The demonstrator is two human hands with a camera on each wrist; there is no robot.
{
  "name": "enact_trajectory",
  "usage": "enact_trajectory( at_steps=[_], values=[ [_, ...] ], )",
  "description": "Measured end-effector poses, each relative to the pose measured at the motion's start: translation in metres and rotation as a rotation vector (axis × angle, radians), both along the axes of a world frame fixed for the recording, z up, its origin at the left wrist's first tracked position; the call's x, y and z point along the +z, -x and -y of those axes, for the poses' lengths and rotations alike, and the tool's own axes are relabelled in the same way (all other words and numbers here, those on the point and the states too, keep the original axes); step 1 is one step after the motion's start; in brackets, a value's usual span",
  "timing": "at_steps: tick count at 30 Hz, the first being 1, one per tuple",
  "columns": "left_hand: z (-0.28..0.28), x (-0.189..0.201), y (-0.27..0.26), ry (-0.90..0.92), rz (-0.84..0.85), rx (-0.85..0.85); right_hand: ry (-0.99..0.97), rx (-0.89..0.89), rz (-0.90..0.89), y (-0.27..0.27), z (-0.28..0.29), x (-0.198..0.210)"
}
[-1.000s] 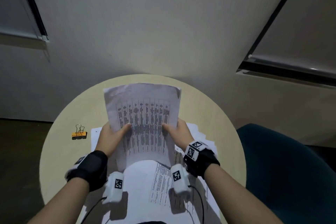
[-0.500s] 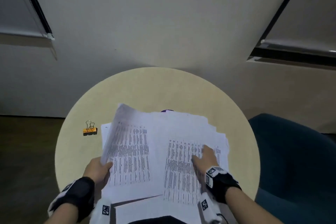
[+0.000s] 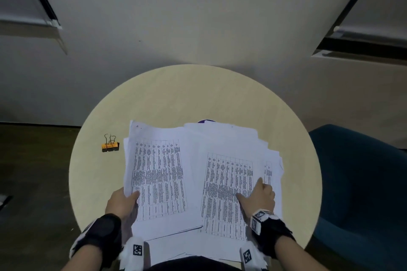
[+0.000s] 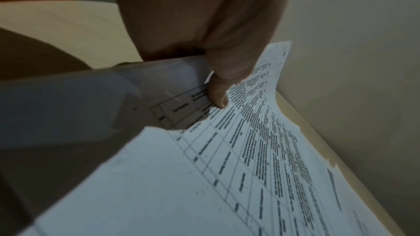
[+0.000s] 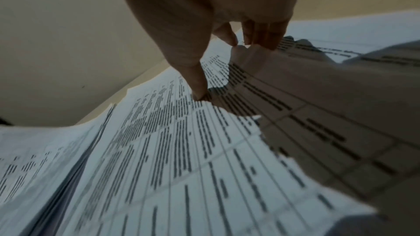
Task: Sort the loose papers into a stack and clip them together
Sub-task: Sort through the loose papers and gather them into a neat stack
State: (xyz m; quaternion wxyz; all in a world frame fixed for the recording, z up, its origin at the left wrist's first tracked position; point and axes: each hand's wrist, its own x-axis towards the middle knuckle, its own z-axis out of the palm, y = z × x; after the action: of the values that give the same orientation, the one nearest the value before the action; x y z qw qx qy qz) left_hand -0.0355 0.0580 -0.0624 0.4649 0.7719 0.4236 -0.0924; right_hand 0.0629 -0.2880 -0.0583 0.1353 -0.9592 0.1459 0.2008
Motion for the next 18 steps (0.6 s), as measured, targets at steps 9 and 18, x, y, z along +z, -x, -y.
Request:
enact_trajectory(
  at_steps=[9,18],
  values=[
    [-0.002,-0.001,0.002,-0.003,0.008,-0.007,-0.421,-0.19,-0.106,-0.016,0.022,0.003],
    [-0.001,0.001,0.004,0.023,0.041,-0.028,-0.446,-0.281,0.137,-0.032,0.062,0.028]
  ],
)
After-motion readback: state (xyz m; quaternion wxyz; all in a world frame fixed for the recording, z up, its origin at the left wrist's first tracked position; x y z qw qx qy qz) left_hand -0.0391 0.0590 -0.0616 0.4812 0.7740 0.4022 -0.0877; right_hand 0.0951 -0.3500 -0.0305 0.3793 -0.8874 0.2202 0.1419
